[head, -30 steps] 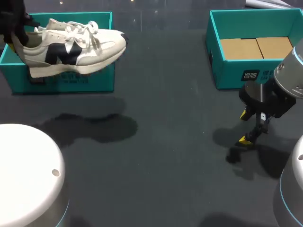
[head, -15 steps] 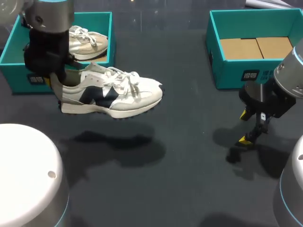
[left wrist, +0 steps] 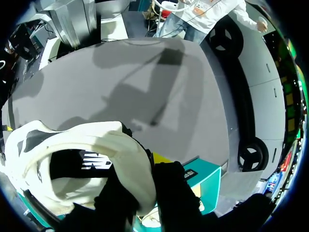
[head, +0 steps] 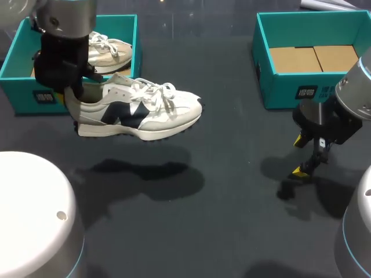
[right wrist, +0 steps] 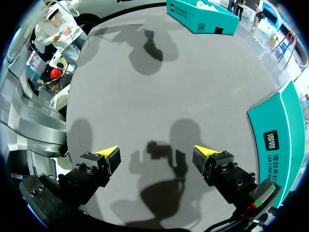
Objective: Take the shoe out of the shoebox, open the shoe tongue, remove and reinsert the insole, then place the shoe into the shoebox
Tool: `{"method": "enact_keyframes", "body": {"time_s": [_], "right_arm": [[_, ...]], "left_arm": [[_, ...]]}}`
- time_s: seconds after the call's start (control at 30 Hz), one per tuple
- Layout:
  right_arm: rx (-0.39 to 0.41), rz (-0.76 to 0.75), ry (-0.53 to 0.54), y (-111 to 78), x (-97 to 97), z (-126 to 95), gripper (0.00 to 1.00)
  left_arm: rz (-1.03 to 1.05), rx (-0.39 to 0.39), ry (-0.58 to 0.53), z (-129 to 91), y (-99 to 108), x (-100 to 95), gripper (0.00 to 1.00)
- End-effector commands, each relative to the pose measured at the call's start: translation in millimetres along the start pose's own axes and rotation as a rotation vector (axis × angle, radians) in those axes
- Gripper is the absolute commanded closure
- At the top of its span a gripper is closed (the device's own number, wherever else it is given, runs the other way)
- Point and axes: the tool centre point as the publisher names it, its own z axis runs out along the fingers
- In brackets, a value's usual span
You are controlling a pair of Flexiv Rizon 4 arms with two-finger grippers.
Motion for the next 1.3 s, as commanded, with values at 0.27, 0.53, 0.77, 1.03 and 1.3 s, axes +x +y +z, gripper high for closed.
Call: {"method": "enact_keyframes", "body": {"time_s": [0.27, 0.53, 0.77, 1.03, 1.3], "right_arm": [[0.002, 0.000, -0.003, -0.4, 1.3, 0.2, 0.00], [0.002, 0.000, -0.003, -0.4, 1.3, 0.2, 0.00], [0.002, 0.000, -0.003, -0.4, 1.3, 0.2, 0.00], [0.002, 0.000, -0.003, -0.4, 1.3, 0.2, 0.00], [0.002, 0.000, -0.003, -0.4, 1.3, 0.2, 0.00]], "left_arm": [[-0.017, -0.026, 0.040, 28.1, -36.5, -82.6, 1.00], [-0.018, 0.011, 0.039, 54.5, -40.1, -142.3, 1.00], [-0.033, 0.019, 0.050, 71.7, -47.4, -172.6, 1.00], [-0.059, 0.012, 0.055, 78.3, -49.8, -184.7, 1.00], [-0.095, 0.031, 0.071, 95.1, -47.5, -181.9, 1.00]]}}
